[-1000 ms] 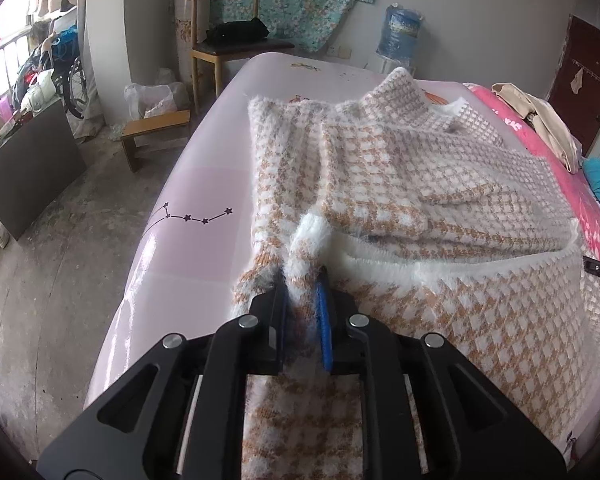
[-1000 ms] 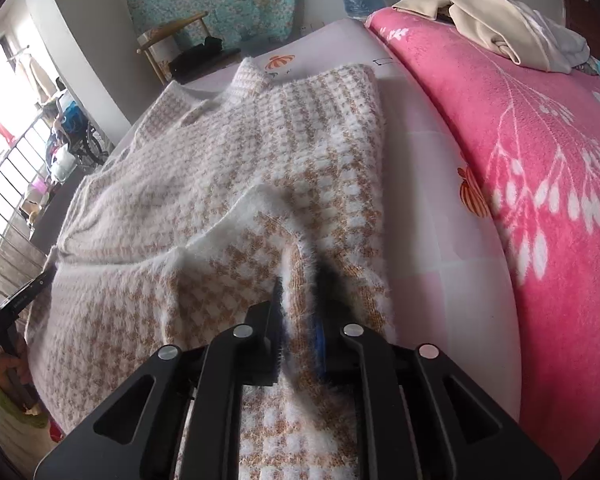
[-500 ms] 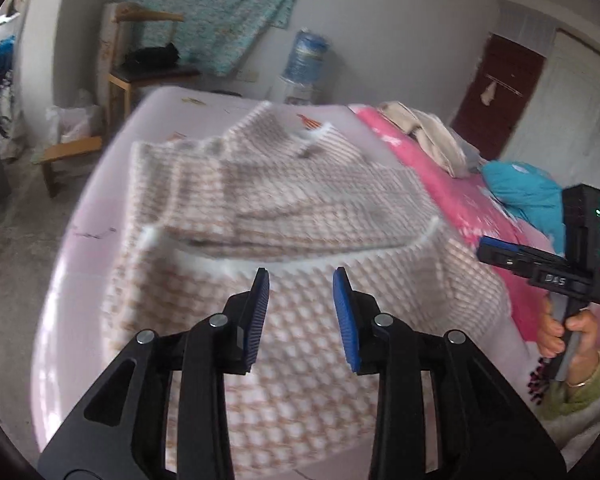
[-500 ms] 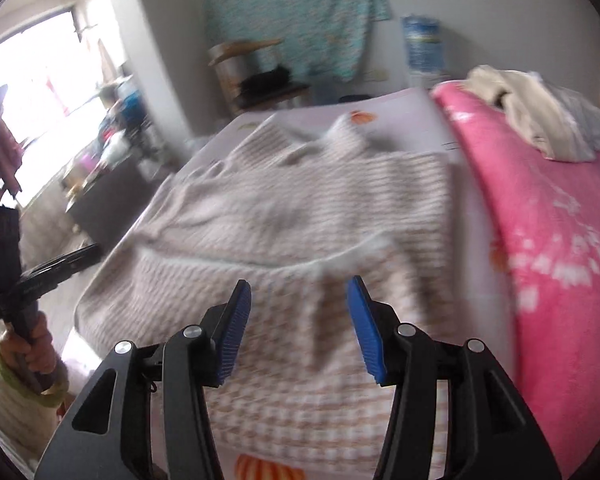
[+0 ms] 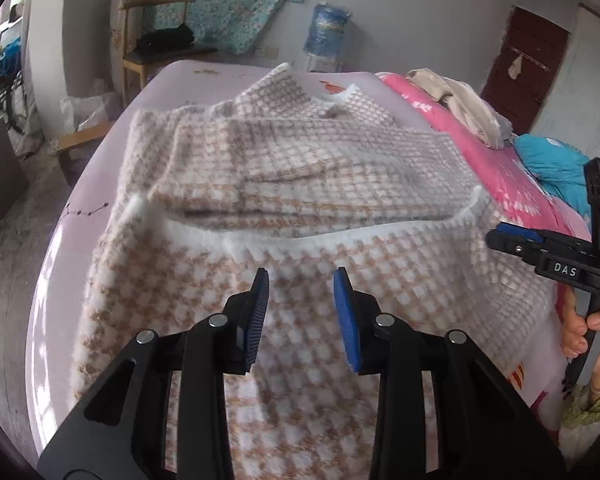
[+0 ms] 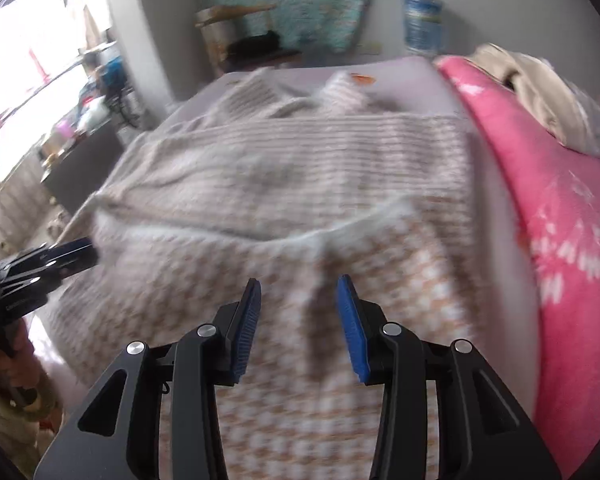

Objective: Fold large clothes

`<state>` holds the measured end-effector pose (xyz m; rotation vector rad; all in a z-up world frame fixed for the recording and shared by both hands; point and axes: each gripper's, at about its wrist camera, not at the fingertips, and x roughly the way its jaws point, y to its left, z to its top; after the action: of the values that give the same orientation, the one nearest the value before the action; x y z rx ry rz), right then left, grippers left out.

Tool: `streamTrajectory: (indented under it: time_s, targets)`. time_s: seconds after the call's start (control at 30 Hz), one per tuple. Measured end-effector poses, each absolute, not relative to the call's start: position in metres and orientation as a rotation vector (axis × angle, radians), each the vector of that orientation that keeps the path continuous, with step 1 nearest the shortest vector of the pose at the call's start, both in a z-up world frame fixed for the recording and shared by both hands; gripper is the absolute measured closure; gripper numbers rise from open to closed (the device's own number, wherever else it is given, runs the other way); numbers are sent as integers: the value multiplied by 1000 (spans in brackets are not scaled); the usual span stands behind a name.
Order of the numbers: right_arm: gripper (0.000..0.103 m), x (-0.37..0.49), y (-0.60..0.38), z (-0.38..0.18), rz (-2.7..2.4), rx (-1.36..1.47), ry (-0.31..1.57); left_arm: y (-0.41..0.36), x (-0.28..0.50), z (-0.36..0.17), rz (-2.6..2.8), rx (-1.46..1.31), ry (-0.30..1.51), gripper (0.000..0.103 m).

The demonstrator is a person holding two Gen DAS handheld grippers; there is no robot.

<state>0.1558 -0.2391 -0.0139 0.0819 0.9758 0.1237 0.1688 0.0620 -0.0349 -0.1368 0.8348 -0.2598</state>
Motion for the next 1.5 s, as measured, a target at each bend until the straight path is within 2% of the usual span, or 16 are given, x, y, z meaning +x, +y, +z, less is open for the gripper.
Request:
streamTrajectory:
  time_s: [0.07,0.1,0.37,0.47,0.57,0.63,0.73,0.83,0.93,1.0,1.13,1.2,1.23,1.33,1.47,1.5]
  targets:
    - [68,167,-256,-38,69,117,1044,74,182,-52,-229,-178,884,71]
    - [68,165,-261,-39,80,143,1012,81,183,-55,-241,-214,862,73]
    - [69,131,-284,-14,-12,178,971,121,159,-41,-144,-244,817,72]
    - [69,131,-298,-38,-52,178,1014,143,167,-57,-139,-325,843,79]
    - [69,125,-297,-17,-50,197,1001,143,164,-44,-120,-327,848,79]
    - [69,112,-285,3,25,194,943,134,149,-25,-148,-270,793,77]
    - [67,93,-245,18,194,128,905,103,122,-6,-292,-190,741,69]
    - [67,77,-194,1,377,46,944,56,102,-13,-446,-94,778,66]
    - [65,76,-161,-39,372,-81,1025,16,102,-48,-395,55,880,62]
    - [63,76,-165,-42,370,-36,1011,16,104,-58,-370,22,885,60]
    - [63,71,-174,-16,383,-10,991,27,97,-35,-370,-24,852,61]
    - [58,61,-166,-13,421,-10,968,30,90,-32,-381,-34,835,52]
    - [53,60,-161,-21,427,-15,987,29,91,-38,-373,-36,855,51]
    - [49,58,-147,-42,389,-79,998,20,97,-62,-320,-9,896,46]
    - [49,53,-157,-16,350,-77,972,27,91,-39,-284,-9,874,46]
    - [49,52,-169,-10,311,-75,955,35,88,-35,-244,-3,856,41]
